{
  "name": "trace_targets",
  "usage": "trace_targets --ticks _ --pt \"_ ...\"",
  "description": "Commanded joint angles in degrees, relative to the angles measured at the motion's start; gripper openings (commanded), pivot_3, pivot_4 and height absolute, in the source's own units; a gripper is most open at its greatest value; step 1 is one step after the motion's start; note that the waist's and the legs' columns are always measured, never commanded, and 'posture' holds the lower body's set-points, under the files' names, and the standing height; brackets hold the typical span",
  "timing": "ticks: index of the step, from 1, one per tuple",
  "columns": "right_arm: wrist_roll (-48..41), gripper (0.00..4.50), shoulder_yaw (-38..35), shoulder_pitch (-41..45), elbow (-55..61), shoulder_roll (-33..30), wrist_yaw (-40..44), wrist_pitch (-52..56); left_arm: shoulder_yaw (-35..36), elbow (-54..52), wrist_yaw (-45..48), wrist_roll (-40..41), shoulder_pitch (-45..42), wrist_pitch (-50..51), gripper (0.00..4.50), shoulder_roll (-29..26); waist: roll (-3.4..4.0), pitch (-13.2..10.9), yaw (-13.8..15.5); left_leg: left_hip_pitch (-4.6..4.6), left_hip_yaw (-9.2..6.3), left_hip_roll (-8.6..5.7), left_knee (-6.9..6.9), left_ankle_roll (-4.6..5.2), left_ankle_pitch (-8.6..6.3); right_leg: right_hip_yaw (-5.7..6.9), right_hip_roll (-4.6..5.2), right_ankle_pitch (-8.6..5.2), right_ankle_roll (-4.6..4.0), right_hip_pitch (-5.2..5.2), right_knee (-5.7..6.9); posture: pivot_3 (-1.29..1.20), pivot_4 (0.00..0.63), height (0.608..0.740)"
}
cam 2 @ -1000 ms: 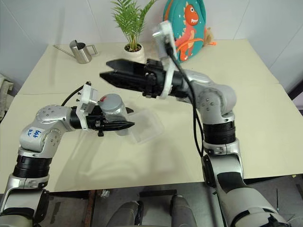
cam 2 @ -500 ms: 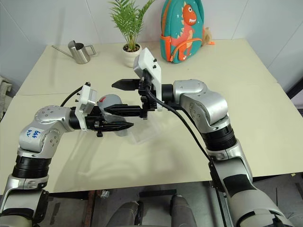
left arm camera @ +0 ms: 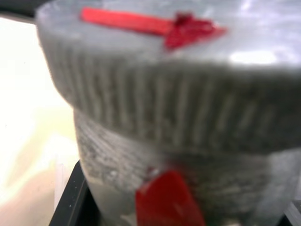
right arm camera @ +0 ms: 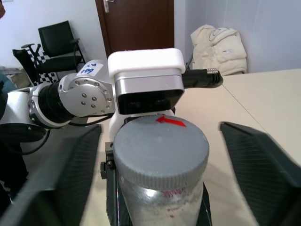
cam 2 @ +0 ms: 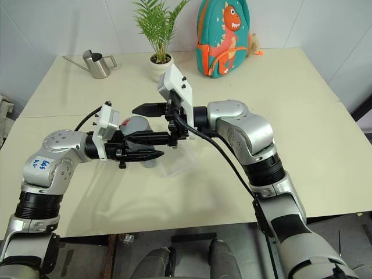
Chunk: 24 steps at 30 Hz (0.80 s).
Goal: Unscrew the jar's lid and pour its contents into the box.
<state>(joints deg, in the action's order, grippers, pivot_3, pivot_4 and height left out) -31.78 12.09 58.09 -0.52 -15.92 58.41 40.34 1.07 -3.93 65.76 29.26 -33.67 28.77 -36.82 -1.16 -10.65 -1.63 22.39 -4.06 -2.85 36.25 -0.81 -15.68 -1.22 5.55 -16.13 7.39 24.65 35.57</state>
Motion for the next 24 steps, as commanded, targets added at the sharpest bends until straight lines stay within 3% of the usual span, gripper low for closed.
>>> trace_targets --ticks 1,10,13,18,21,24 --pt "-3.32 2.60 -3.96 2.10 1.11 1.69 -0.56 0.39 0.44 -1.86 -0.02 0.80 -1.27 -0.27 2.04 -0.40 0.00 0.00 0.03 0.00 0.00 0.00 0.00 0.00 0.00 0.01 0.00 0.00 0.00 0.00 0.00 0.00 0.150 0.740" --pt "-18.01 2.60 -18.29 3.93 -0.51 5.62 -9.42 11.06 0.65 -2.23 -0.14 0.89 -0.74 -0.15 2.04 -0.56 -0.02 0.01 -0.02 0.00 -0.03 0.03 -0.02 -0.02 -0.01 0.00 0.02 0.00 0.00 0.01 0.00 0.00 0.150 0.740" --pt "-15.60 2.60 -18.32 2.27 0.12 2.98 -10.49 9.70 0.77 -2.51 -0.25 1.04 -0.49 -0.03 2.04 -0.65 -0.02 0.02 0.05 0.00 -0.04 0.02 -0.03 -0.02 -0.01 0.01 0.02 0.00 0.00 0.00 -0.01 0.00 0.150 0.740" --pt "-7.17 2.60 -18.97 -7.79 1.81 -8.69 -11.77 4.79 1.78 -2.84 -0.54 1.38 0.38 0.23 2.04 -1.21 -0.04 0.02 0.60 0.02 -0.03 -0.10 0.00 0.09 -0.07 0.03 0.11 0.00 0.00 -0.05 -0.05 0.00 0.150 0.740" --pt "0.16 2.60 -18.55 -16.00 -0.71 -14.58 -12.09 -2.96 2.16 -2.18 -0.72 1.38 0.00 0.19 2.04 -1.38 -0.04 0.02 0.92 0.04 0.08 -0.14 0.02 0.25 -0.16 0.03 0.15 0.01 0.01 -0.04 -0.09 0.00 0.150 0.740" --pt "6.17 2.60 -19.90 -22.45 -7.53 -16.48 -13.98 -12.54 2.28 -1.13 -0.92 1.45 -1.03 0.23 2.04 -1.10 -0.04 0.02 0.80 0.02 0.28 -0.11 0.01 0.27 -0.18 0.02 0.14 0.01 0.03 -0.03 -0.14 0.00 0.150 0.740"
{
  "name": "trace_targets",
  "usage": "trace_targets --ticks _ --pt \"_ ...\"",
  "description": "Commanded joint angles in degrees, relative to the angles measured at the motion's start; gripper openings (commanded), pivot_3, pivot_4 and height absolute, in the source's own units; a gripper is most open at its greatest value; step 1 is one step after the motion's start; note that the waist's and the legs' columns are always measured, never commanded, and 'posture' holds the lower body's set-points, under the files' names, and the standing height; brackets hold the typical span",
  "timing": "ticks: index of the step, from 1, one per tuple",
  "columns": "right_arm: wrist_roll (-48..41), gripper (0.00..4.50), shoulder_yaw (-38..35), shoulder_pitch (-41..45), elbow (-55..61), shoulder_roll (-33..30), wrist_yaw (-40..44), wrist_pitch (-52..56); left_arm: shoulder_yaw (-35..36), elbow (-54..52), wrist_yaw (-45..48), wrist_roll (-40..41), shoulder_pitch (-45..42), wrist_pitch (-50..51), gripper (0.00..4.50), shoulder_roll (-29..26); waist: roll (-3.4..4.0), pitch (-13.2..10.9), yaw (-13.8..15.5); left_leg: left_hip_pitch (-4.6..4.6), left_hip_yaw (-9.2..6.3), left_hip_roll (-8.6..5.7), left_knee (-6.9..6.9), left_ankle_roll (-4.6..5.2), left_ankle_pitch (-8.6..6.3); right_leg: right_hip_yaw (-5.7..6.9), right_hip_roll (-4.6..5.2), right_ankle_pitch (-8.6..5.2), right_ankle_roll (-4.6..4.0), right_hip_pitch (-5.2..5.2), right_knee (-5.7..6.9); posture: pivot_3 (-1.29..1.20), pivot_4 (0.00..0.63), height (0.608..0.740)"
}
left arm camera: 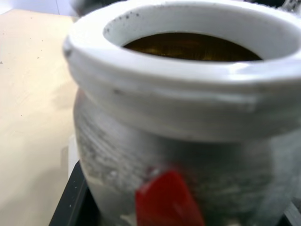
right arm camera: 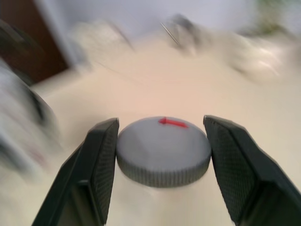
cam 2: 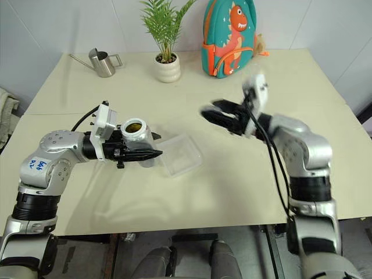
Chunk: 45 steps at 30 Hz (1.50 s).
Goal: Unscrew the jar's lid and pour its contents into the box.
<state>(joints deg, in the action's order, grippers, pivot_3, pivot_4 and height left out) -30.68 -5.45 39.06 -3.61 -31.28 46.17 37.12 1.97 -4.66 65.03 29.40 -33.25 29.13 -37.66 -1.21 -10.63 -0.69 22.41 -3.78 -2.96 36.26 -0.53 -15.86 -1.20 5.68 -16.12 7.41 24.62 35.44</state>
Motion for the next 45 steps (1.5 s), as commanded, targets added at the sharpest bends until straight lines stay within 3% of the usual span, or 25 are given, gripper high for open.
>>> trace_targets --ticks 1,8,14,22,27,34,45 --pt "6.44 2.60 -2.66 -4.65 -6.48 -1.21 -2.15 -12.06 1.38 -0.16 -0.22 1.33 -1.72 -0.11 2.04 -0.17 0.00 0.00 -0.26 -0.02 0.07 0.02 0.01 0.00 0.00 0.00 0.00 0.00 0.00 0.00 -0.01 0.00 0.150 0.740" --pt "11.77 2.60 -9.54 -10.43 -22.65 1.48 -12.77 -28.96 1.18 2.35 -0.01 1.02 -4.31 -0.22 2.04 0.14 0.00 0.00 -0.86 -0.18 0.23 0.04 0.17 0.01 0.03 -0.19 -0.04 0.07 0.12 -0.11 0.12 0.00 0.150 0.740" --pt "11.36 4.46 -10.32 -13.79 -20.50 0.79 -10.98 -30.05 1.23 3.82 0.14 0.42 -5.05 -0.65 2.04 -0.30 0.00 0.00 -0.96 -0.29 0.49 0.13 0.17 0.03 0.02 -0.53 -0.18 0.13 0.18 -0.12 0.12 0.00 0.150 0.740" --pt "7.90 4.46 -9.43 -14.30 -6.16 -4.57 -3.49 -24.70 1.46 7.50 0.43 -0.67 -6.43 -2.69 2.04 -0.48 0.00 0.00 -0.83 -0.29 0.56 0.12 0.25 0.17 -0.07 -0.62 -0.17 0.17 0.26 -0.12 0.09 0.00 0.150 0.740" --pt "3.70 4.46 -4.70 -13.19 6.29 -8.74 5.72 -18.70 1.69 13.25 -0.04 -2.92 -8.66 -6.64 2.04 -0.52 0.00 0.00 -0.83 -0.28 0.56 0.13 0.27 0.17 -0.07 -0.60 -0.18 0.17 0.26 -0.12 0.06 0.00 0.150 0.740" --pt "1.10 4.46 2.02 -9.57 17.78 -6.83 8.11 -14.49 -0.72 21.56 -2.36 -10.98 -12.60 -17.23 2.04 0.25 -0.02 0.01 -0.63 -0.23 0.57 0.13 0.37 0.18 -0.10 -0.60 -0.15 0.18 0.28 -0.11 0.06 0.00 0.150 0.740" --pt "0.23 4.46 5.28 -13.29 20.33 -8.36 11.16 -10.39 -4.49 24.77 -13.45 -25.38 -12.61 -36.31 2.04 2.52 -0.02 0.01 1.15 0.03 0.65 0.09 0.85 0.39 -0.41 -0.58 -0.11 0.27 0.45 -0.12 -0.19 0.00 0.150 0.740"
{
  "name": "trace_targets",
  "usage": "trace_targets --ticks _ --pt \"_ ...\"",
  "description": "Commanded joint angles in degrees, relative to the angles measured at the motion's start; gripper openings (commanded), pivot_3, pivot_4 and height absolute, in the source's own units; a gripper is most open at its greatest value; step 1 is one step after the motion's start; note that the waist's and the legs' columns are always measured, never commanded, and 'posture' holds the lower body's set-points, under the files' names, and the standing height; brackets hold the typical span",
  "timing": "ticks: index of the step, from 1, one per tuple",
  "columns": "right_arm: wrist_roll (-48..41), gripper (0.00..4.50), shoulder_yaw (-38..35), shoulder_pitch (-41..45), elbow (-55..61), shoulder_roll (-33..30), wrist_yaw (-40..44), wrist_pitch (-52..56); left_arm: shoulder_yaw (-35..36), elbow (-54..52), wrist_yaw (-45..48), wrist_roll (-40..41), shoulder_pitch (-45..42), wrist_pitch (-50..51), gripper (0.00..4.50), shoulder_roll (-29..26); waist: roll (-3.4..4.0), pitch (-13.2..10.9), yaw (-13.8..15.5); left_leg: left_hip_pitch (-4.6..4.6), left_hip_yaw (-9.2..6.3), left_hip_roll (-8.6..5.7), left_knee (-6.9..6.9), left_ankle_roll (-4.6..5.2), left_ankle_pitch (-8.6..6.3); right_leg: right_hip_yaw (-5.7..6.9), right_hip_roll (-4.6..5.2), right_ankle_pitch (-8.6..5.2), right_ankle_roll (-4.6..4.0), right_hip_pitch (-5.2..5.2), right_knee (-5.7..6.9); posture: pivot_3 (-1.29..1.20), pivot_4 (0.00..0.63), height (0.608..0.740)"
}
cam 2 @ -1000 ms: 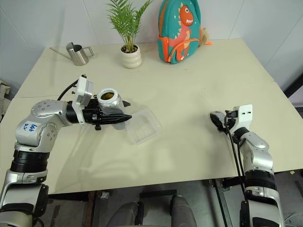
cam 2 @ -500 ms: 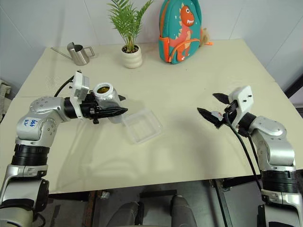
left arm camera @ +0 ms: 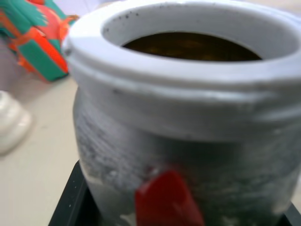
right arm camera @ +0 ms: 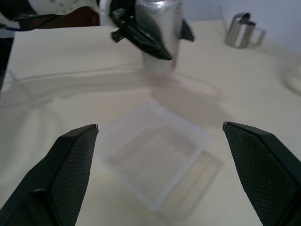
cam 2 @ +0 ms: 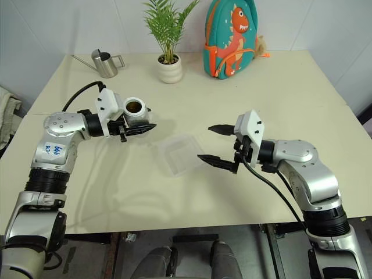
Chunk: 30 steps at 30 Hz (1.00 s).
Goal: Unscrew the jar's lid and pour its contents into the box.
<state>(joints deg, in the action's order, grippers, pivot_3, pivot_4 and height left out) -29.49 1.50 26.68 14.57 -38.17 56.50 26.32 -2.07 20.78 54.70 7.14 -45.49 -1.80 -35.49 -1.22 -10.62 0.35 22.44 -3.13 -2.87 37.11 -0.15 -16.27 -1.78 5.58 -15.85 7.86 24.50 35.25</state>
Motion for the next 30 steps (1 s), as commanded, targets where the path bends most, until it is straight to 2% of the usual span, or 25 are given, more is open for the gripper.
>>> trace_targets --ticks 1,4,6,7,10,13,16,22,24,30 --pt "-0.82 4.46 -1.86 -1.70 2.29 -2.13 1.33 0.33 -1.05 -0.53 -4.02 -4.68 -0.27 -8.04 2.04 0.37 0.00 0.00 0.17 0.00 0.01 0.00 0.00 0.01 -0.01 0.00 0.00 0.00 0.00 0.00 -0.01 0.00 0.150 0.740" --pt "0.03 4.46 -3.09 -4.36 1.55 -3.34 1.02 -0.48 -5.20 0.96 -14.22 -17.57 -1.34 -20.72 2.04 -0.19 0.00 0.00 0.63 0.00 0.03 0.01 -0.02 0.02 -0.02 0.00 -0.01 0.00 0.01 0.00 -0.07 0.00 0.150 0.740" --pt "0.17 4.46 -3.50 -5.06 1.29 -3.37 0.49 -0.65 -7.31 2.61 -21.05 -24.95 -2.63 -24.93 2.04 -0.59 0.00 0.00 0.87 0.00 0.08 -0.01 -0.02 0.02 -0.02 -0.03 -0.02 0.01 0.02 0.00 -0.15 0.00 0.150 0.740" --pt "0.29 4.46 -3.56 -5.15 1.24 -3.28 0.36 -0.72 -8.07 3.50 -23.86 -27.84 -3.22 -26.32 2.04 -0.85 0.00 0.00 0.86 -0.01 0.14 -0.01 -0.01 0.02 -0.02 -0.05 -0.03 0.03 0.05 0.01 -0.16 0.00 0.150 0.740" --pt "0.07 4.46 -4.12 -6.02 1.48 -2.31 -0.87 -0.46 -13.85 5.63 -40.12 -44.56 -7.41 -30.96 2.04 -1.30 -0.04 -0.01 1.07 -0.03 0.23 -0.01 0.03 0.05 -0.03 -0.11 -0.05 0.05 0.09 0.01 -0.17 0.00 0.150 0.740" --pt "-0.03 4.46 -4.03 -6.80 2.11 -1.60 -2.05 -0.39 -21.52 6.54 -59.59 -62.94 -12.51 -32.56 2.04 -2.90 -0.05 -0.01 1.19 -0.03 0.25 -0.27 0.03 0.08 -0.03 -0.13 -0.05 0.09 0.15 0.00 -0.12 0.00 0.150 0.740" --pt "-0.15 4.46 -4.16 -7.24 2.65 -0.91 -3.32 -0.18 -28.22 9.63 -72.33 -74.04 -16.83 -32.69 2.04 -3.24 -0.06 -0.01 1.24 0.00 0.31 -0.33 0.02 0.17 -0.07 -0.18 0.00 0.12 0.21 -0.01 -0.09 0.00 0.150 0.740" --pt "-0.99 4.46 -4.56 -8.26 3.92 0.32 -5.76 0.75 -40.24 16.98 -94.74 -91.77 -27.08 -26.62 2.04 -2.22 -0.16 -0.06 1.16 0.03 0.51 -0.35 0.04 0.36 -0.18 -0.18 0.02 0.16 0.29 0.03 -0.16 0.00 0.150 0.740" --pt "-1.19 4.46 -4.53 -8.59 4.21 0.67 -6.23 0.89 -42.93 19.47 -101.45 -95.19 -29.49 -23.37 2.04 -1.65 -0.17 -0.07 1.17 0.07 0.51 -0.35 0.05 0.38 -0.20 -0.17 0.02 0.16 0.29 0.05 -0.16 0.00 0.150 0.740" --pt "-1.24 4.46 -3.96 -9.31 4.90 2.13 -7.79 1.07 -48.19 25.15 -110.21 -98.77 -32.93 -19.79 2.04 0.37 -0.18 -0.06 1.14 0.04 0.58 -0.35 0.05 0.53 -0.29 -0.15 0.04 0.16 0.30 0.06 -0.14 0.00 0.150 0.740"
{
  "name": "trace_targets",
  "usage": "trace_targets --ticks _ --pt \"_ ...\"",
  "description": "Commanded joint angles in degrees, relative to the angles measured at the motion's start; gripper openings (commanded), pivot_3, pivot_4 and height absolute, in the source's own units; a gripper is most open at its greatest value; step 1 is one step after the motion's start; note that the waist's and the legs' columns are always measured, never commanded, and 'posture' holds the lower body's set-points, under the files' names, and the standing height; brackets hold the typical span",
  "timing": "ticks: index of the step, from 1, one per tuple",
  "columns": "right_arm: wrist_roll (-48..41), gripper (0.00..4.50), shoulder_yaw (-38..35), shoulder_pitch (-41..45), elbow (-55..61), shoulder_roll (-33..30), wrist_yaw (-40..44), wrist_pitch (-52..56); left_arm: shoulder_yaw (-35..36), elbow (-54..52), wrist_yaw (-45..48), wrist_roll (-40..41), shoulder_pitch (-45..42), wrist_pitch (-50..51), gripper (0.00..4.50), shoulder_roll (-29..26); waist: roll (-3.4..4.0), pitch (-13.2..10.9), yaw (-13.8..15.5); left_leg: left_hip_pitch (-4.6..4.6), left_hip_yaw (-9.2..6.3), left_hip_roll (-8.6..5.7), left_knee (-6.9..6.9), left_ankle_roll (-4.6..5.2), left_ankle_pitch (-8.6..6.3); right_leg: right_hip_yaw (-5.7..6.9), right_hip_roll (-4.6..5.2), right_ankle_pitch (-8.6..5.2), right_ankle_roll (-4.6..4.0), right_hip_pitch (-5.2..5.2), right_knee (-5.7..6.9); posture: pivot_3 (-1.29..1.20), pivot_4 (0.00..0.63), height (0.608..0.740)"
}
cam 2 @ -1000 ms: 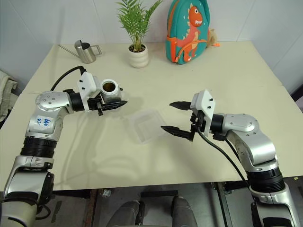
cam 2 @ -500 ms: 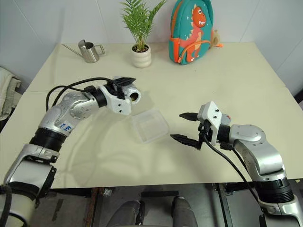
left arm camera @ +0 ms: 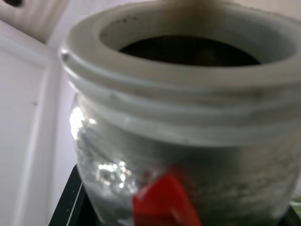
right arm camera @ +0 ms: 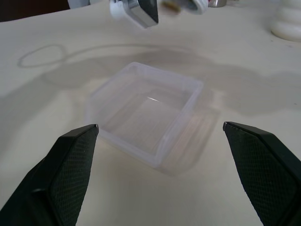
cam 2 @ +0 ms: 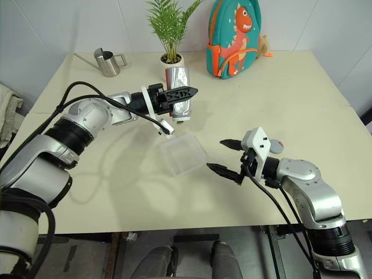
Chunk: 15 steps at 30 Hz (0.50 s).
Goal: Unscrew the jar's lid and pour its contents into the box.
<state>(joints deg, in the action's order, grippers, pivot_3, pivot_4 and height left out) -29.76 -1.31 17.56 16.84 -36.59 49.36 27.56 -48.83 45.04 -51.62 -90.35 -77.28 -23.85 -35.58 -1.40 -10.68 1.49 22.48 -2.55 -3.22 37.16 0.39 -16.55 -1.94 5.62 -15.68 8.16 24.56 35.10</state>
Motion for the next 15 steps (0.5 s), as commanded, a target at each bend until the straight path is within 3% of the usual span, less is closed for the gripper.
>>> trace_targets --ticks 1,10,15 --pt "-0.97 4.46 -1.15 -0.24 2.70 0.68 -0.76 -0.14 -1.82 0.95 -4.95 -1.35 -1.02 2.70 2.04 0.43 0.00 0.00 0.01 -0.01 0.00 0.00 0.02 -0.01 0.00 0.00 0.00 0.00 0.00 0.00 0.02 0.00 0.150 0.740" --pt "-0.85 4.46 -1.10 0.30 1.54 1.62 -1.43 -0.12 -3.23 -0.85 -14.57 -3.41 -0.31 10.53 2.04 -0.24 -0.01 -0.01 0.04 0.00 0.01 -0.01 0.07 -0.04 0.02 0.00 0.01 0.00 0.01 0.02 0.10 0.00 0.150 0.740" --pt "-0.48 4.46 -0.75 0.58 0.88 1.64 -1.13 -0.15 -2.43 -2.00 -13.47 -0.42 0.87 7.25 2.04 -1.20 -0.01 0.00 -0.02 0.00 0.01 -0.01 0.12 -0.04 0.02 0.00 0.03 0.01 0.01 0.02 0.16 0.00 0.150 0.740"
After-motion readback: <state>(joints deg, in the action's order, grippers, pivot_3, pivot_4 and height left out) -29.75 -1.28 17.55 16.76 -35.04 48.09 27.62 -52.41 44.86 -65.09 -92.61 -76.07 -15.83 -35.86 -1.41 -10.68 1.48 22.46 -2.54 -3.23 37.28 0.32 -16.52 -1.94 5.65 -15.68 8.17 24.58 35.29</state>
